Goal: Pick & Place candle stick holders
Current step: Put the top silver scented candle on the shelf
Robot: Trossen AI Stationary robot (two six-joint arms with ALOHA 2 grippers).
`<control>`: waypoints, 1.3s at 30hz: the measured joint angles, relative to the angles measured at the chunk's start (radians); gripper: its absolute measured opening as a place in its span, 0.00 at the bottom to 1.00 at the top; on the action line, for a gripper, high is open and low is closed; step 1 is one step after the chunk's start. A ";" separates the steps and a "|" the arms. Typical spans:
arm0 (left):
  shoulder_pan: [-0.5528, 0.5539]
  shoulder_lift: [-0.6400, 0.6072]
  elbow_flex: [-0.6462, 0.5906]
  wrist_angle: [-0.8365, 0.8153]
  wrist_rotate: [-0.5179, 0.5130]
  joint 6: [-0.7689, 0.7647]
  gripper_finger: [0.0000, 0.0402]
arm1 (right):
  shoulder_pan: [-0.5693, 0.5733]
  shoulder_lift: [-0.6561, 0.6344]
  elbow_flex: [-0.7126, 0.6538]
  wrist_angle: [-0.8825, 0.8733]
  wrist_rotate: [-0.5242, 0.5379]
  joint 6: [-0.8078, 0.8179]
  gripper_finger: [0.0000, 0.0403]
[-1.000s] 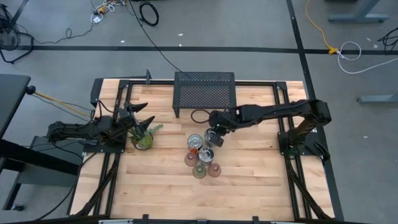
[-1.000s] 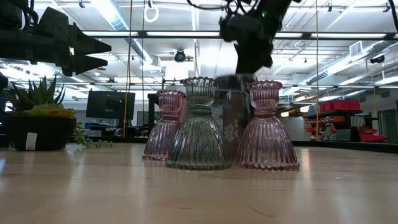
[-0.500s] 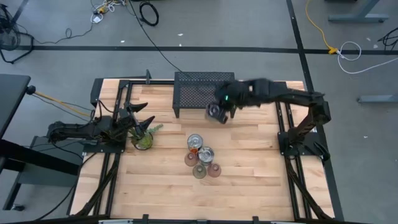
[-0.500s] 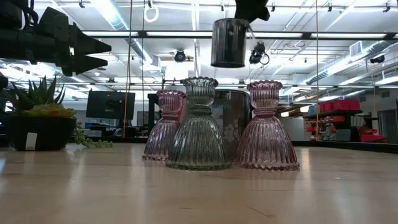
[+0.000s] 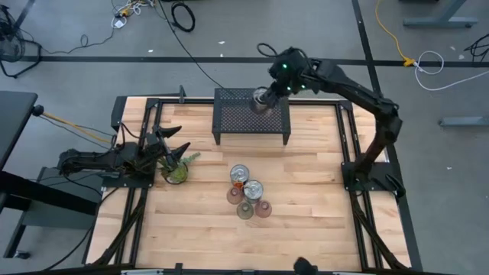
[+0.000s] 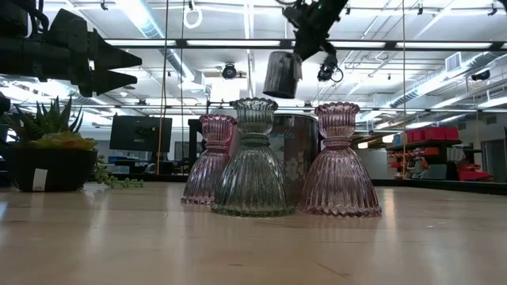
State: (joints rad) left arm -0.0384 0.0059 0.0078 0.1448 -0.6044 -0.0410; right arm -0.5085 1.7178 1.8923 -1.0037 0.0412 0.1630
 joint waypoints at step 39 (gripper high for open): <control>0.000 0.000 0.000 0.000 -0.001 0.003 0.96 | -0.128 0.338 0.294 -0.071 -0.111 -0.024 0.00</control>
State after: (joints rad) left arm -0.0387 0.0059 0.0082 0.1448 -0.6052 -0.0383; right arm -0.6370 2.0556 2.1868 -1.0743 -0.0697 0.1387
